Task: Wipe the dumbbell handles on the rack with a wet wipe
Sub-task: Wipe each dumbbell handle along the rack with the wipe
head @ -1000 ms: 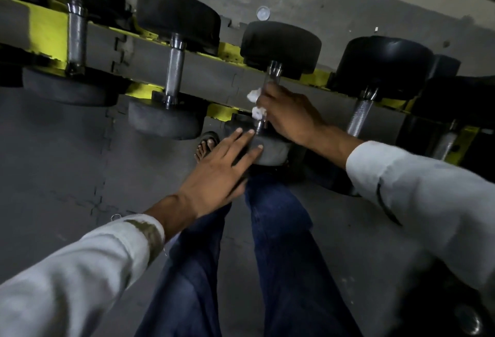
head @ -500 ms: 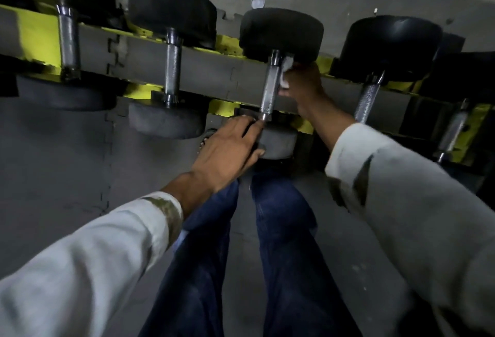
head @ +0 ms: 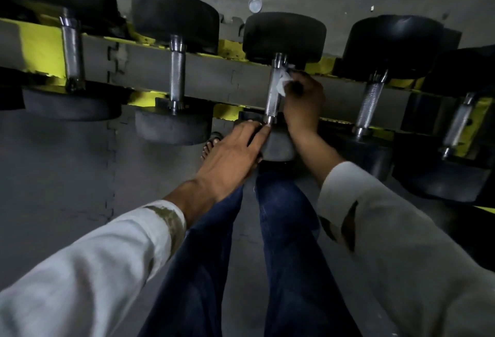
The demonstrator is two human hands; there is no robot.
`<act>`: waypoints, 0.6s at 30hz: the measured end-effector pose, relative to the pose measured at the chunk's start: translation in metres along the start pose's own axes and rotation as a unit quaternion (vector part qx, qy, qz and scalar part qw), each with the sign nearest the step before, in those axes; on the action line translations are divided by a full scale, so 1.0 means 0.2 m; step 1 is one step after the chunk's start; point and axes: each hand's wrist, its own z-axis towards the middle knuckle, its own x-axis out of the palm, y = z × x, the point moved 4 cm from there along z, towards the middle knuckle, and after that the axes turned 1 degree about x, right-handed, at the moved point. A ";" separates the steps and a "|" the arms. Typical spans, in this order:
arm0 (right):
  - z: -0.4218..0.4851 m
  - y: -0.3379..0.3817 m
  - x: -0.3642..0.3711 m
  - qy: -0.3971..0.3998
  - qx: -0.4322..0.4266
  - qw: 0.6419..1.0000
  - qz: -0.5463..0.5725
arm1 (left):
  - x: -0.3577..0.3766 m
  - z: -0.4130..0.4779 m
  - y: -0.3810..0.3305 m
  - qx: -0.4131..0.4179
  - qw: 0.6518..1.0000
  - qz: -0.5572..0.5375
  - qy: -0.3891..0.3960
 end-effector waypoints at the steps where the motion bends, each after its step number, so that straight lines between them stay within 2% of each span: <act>1: -0.04 0.02 -0.02 0.003 -0.078 0.994 -0.072 | 0.00 0.00 0.00 0.001 1.000 -0.002 0.000; 4: -0.05 0.06 -0.04 0.058 -0.237 0.949 -0.200 | 0.01 0.00 0.01 0.003 1.000 -0.002 -0.006; 5: -0.02 0.09 -0.03 0.080 -0.285 0.923 -0.247 | 0.01 0.00 0.01 0.003 1.000 -0.002 -0.008; 7: 0.03 0.15 -0.02 0.079 -0.411 0.829 -0.372 | 0.01 0.00 0.01 0.004 1.000 -0.003 -0.012; 8: 0.07 0.15 -0.02 0.074 -0.444 0.798 -0.399 | 0.01 0.00 0.01 0.005 1.000 -0.005 -0.014; 9: 0.09 0.16 -0.03 0.080 -0.458 0.780 -0.418 | 0.01 0.00 0.01 0.005 1.000 -0.007 -0.017; 11: 0.06 0.15 0.00 0.151 -0.482 0.727 -0.464 | 0.02 0.00 0.00 0.001 1.000 -0.004 -0.019; 12: 0.03 0.13 0.02 0.203 -0.490 0.685 -0.499 | 0.02 -0.01 0.00 -0.001 1.000 -0.005 -0.021; 14: -0.01 0.17 0.06 0.275 -0.494 0.573 -0.593 | 0.02 -0.01 -0.01 -0.001 1.000 -0.011 -0.026; 15: 0.00 0.20 0.08 0.266 -0.474 0.556 -0.628 | 0.01 -0.02 -0.01 -0.002 0.999 -0.016 -0.028; 18: 0.00 0.32 0.18 0.277 -0.400 0.547 -0.681 | 0.00 -0.05 -0.02 -0.002 0.999 -0.019 -0.032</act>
